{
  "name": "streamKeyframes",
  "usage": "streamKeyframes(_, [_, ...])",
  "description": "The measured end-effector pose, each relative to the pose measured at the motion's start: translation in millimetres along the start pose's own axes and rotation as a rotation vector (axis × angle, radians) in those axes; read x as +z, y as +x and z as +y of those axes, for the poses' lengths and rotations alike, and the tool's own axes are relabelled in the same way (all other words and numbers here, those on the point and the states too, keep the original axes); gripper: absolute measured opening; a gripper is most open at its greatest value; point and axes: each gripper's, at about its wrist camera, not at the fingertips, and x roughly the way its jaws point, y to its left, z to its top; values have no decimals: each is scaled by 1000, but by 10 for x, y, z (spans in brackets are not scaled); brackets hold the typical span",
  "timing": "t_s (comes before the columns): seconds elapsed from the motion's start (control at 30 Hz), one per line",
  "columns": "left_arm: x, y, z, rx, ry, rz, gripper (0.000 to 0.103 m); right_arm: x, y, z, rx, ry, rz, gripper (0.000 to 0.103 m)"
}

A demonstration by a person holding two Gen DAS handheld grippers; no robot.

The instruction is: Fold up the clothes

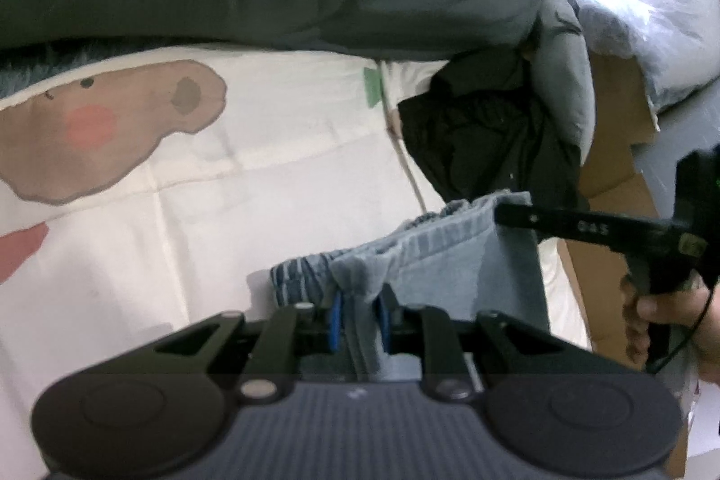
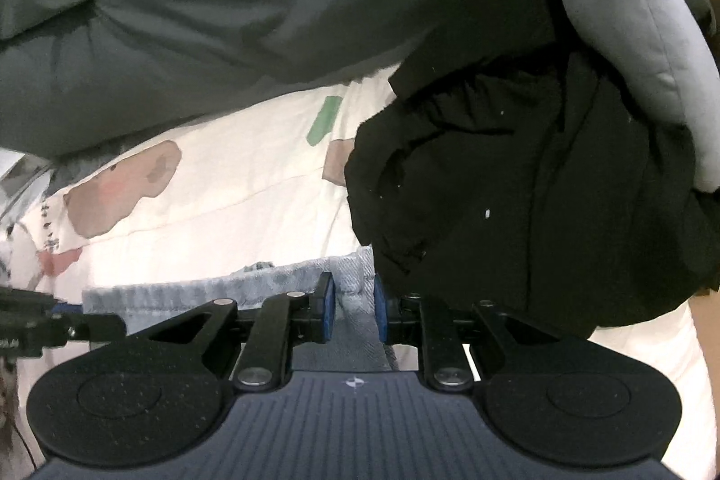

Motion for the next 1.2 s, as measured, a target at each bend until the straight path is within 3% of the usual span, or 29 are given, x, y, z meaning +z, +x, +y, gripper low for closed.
streamKeyframes(0.03, [5, -25, -14, 2, 11, 0, 21, 4, -3, 16, -15, -5, -5, 26])
streamKeyframes(0.1, [14, -102, -38, 30, 31, -14, 28, 7, -62, 27, -31, -3, -24, 46])
streamKeyframes(0.17, [41, -200, -58, 56, 34, -28, 29, 10, -124, 39, -51, -1, -44, 56])
streamKeyframes(0.33, [69, -430, -196, 76, 95, -82, 28, 6, -343, 141, -77, 8, -109, 56])
streamKeyframes(0.53, [27, -481, -426, 4, 166, -97, 27, -153, -511, 264, -39, 36, -167, 56])
streamKeyframes(0.63, [-25, -357, -433, -34, 140, -57, 21, -272, -510, 360, -21, 21, -184, 55])
streamKeyframes(0.67, [-46, -323, -426, -43, 137, -57, 20, -303, -477, 380, -15, 23, -173, 49])
streamKeyframes(0.7, [-60, -289, -419, -44, 139, -59, 20, -334, -445, 400, -8, 24, -162, 32])
streamKeyframes(0.77, [-76, -209, -394, -34, 137, -53, 20, -392, -382, 438, 3, 27, -141, 21])
streamKeyframes(1.2, [-84, 66, -247, 30, 174, -36, 3, -304, 6, 502, -20, -24, -99, 22])
